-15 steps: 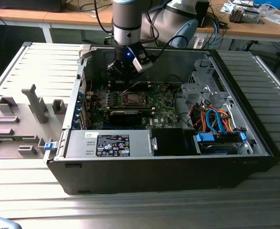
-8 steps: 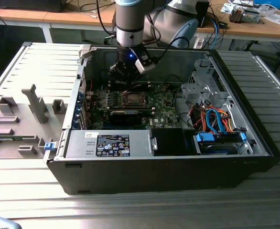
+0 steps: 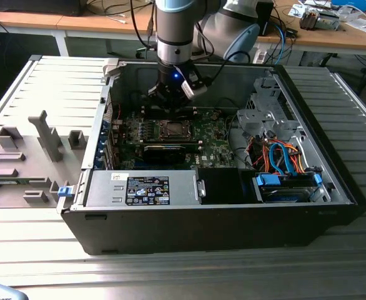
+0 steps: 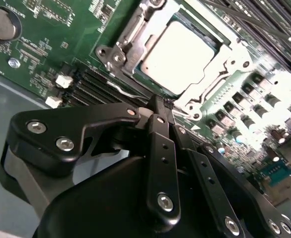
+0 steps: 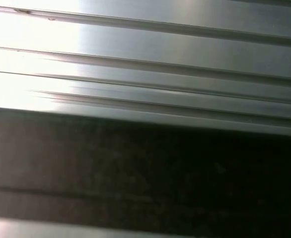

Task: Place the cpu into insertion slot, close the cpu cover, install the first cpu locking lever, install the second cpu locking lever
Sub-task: 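Install the first cpu locking lever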

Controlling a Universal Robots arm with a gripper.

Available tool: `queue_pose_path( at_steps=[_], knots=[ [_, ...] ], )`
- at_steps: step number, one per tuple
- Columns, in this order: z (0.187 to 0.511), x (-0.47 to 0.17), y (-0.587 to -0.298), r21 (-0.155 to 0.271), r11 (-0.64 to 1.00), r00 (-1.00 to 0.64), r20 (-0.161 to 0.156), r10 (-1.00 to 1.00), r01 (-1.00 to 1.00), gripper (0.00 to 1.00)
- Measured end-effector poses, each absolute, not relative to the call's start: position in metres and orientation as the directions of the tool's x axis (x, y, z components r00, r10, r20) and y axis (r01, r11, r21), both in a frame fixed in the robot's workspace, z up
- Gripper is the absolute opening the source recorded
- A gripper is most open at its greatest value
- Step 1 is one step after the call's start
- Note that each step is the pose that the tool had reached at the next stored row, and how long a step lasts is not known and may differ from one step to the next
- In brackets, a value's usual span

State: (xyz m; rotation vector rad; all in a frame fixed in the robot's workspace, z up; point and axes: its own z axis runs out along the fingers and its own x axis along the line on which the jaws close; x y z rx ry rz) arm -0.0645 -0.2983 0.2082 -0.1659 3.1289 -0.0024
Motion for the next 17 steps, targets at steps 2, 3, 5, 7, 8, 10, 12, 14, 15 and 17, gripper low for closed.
queue_pose_path(
  at_steps=[2,3,5,7,8,10,12,14,15,17],
  knots=[
    [0.207,-0.061,-0.298,-0.002,0.994,-0.994,-0.008,-0.106,-0.106,0.11],
    [0.206,-0.06,-0.298,-0.002,0.994,-0.994,-0.008,-0.106,-0.106,0.11],
    [0.202,-0.048,-0.298,-0.002,0.994,-0.994,-0.007,-0.106,-0.106,0.11],
    [0.201,-0.045,-0.298,-0.002,0.994,-0.994,-0.006,-0.106,-0.106,0.11],
    [0.2,-0.044,-0.298,-0.002,0.994,-0.994,-0.006,-0.106,-0.106,0.11],
    [0.2,-0.043,-0.298,-0.002,0.994,-0.994,-0.006,-0.109,-0.109,0.11],
    [0.2,-0.042,-0.297,-0.002,0.994,-0.994,-0.006,-0.112,-0.112,0.11],
    [0.2,-0.041,-0.296,-0.002,0.993,-0.993,-0.007,-0.116,-0.116,0.11],
    [0.2,-0.041,-0.295,-0.002,0.993,-0.993,-0.007,-0.118,-0.118,0.11],
    [0.201,-0.041,-0.294,-0.002,0.993,-0.993,-0.007,-0.121,-0.121,0.11]
  ],
)
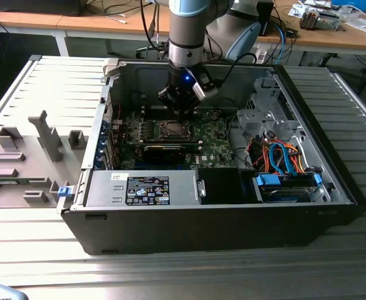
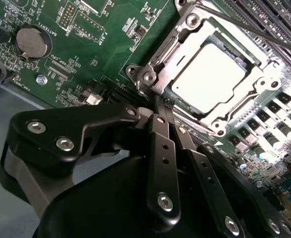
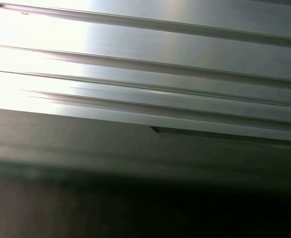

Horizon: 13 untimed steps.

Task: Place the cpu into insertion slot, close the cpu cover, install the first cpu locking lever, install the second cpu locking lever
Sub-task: 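Install the first cpu locking lever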

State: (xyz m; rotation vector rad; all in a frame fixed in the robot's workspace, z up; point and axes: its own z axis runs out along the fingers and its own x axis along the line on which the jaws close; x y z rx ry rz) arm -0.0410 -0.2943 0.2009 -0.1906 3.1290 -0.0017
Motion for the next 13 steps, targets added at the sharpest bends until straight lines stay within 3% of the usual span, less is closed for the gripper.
queue_pose_path(
  at_steps=[7,13],
  knots=[
    [0.211,-0.041,-0.295,-0.002,0.992,-0.992,-0.007,-0.122,-0.122,0.11],
    [0.211,-0.041,-0.312,-0.002,0.992,-0.992,-0.007,-0.122,-0.122,0.11]
  ],
)
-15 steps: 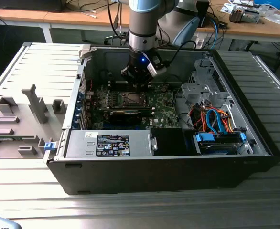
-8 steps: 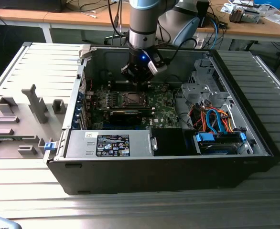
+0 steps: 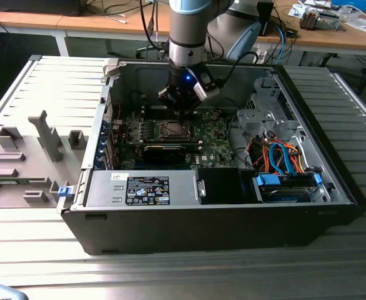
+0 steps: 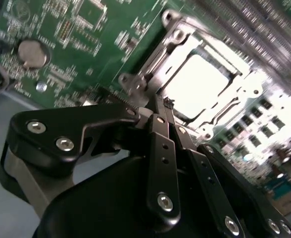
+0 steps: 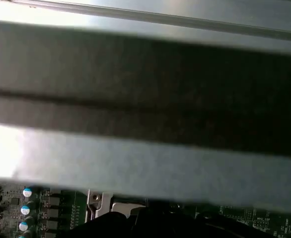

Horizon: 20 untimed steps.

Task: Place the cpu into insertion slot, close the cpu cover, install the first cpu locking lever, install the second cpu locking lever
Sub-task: 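Install the first cpu locking lever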

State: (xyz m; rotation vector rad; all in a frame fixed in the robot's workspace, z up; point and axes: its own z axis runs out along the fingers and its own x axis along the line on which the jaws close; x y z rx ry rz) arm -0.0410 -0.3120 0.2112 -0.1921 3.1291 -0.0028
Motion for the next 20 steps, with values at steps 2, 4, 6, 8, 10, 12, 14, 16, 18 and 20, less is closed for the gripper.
queue_pose_path(
  at_steps=[2,4,6,8,10,12,14,16,18,20],
  knots=[
    [0.211,-0.041,-0.319,-0.002,0.992,-0.992,-0.006,-0.122,-0.122,0.11],
    [0.211,-0.041,-0.325,-0.003,0.992,-0.992,-0.006,-0.122,-0.122,0.11],
    [0.211,-0.041,-0.331,-0.003,0.992,-0.992,-0.006,-0.122,-0.122,0.11],
    [0.211,-0.041,-0.333,-0.003,0.992,-0.992,-0.006,-0.122,-0.122,0.11],
    [0.212,-0.041,-0.334,-0.004,0.993,-0.992,-0.006,-0.122,-0.122,0.11],
    [0.214,-0.041,-0.334,-0.003,0.992,-0.992,-0.006,-0.122,-0.122,0.11],
    [0.217,-0.041,-0.334,-0.003,0.992,-0.992,-0.006,-0.122,-0.122,0.11],
    [0.219,-0.041,-0.334,-0.003,0.992,-0.992,-0.006,-0.122,-0.122,0.11],
    [0.221,-0.041,-0.334,-0.003,0.992,-0.992,-0.006,-0.122,-0.122,0.11],
    [0.223,-0.041,-0.334,-0.003,0.992,-0.992,-0.006,-0.122,-0.122,0.11]
  ],
)
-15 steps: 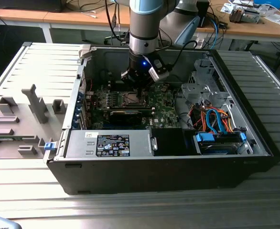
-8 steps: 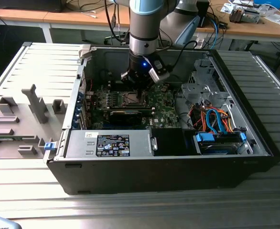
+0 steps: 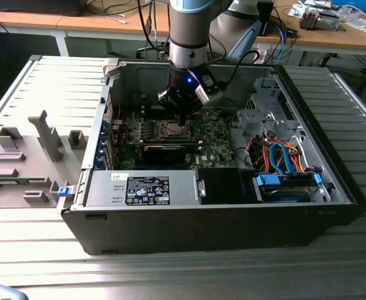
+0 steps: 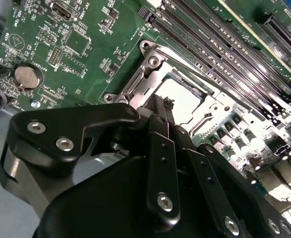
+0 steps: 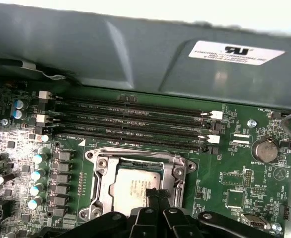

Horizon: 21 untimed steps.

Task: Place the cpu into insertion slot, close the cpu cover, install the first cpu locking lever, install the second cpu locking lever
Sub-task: 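Install the first cpu locking lever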

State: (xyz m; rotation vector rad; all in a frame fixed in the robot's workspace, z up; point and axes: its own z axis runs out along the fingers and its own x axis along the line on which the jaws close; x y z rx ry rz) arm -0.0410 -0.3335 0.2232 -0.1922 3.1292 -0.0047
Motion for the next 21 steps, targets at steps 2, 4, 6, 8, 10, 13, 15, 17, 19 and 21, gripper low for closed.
queue_pose_path(
  at_steps=[2,4,6,8,10,13,15,17,19,21],
  knots=[
    [0.225,-0.041,-0.334,-0.003,0.992,-0.992,-0.006,-0.122,-0.122,0.11],
    [0.227,-0.041,-0.334,-0.003,0.992,-0.992,-0.006,-0.122,-0.122,0.11],
    [0.229,-0.041,-0.334,-0.003,0.992,-0.992,-0.006,-0.122,-0.122,0.11],
    [0.23,-0.041,-0.334,-0.003,0.992,-0.992,-0.006,-0.122,-0.122,0.11],
    [0.231,-0.041,-0.334,-0.003,0.992,-0.992,-0.006,-0.122,-0.122,0.11],
    [0.234,-0.041,-0.334,-0.003,0.992,-0.992,-0.006,-0.122,-0.122,0.11],
    [0.236,-0.041,-0.334,-0.003,0.992,-0.992,-0.006,-0.122,-0.122,0.11],
    [0.238,-0.041,-0.334,-0.003,0.992,-0.992,-0.006,-0.122,-0.122,0.11],
    [0.243,-0.041,-0.334,-0.003,0.992,-0.992,-0.006,-0.122,-0.122,0.11],
    [0.248,-0.041,-0.334,-0.004,0.992,-0.992,-0.006,-0.122,-0.122,0.11]
  ],
)
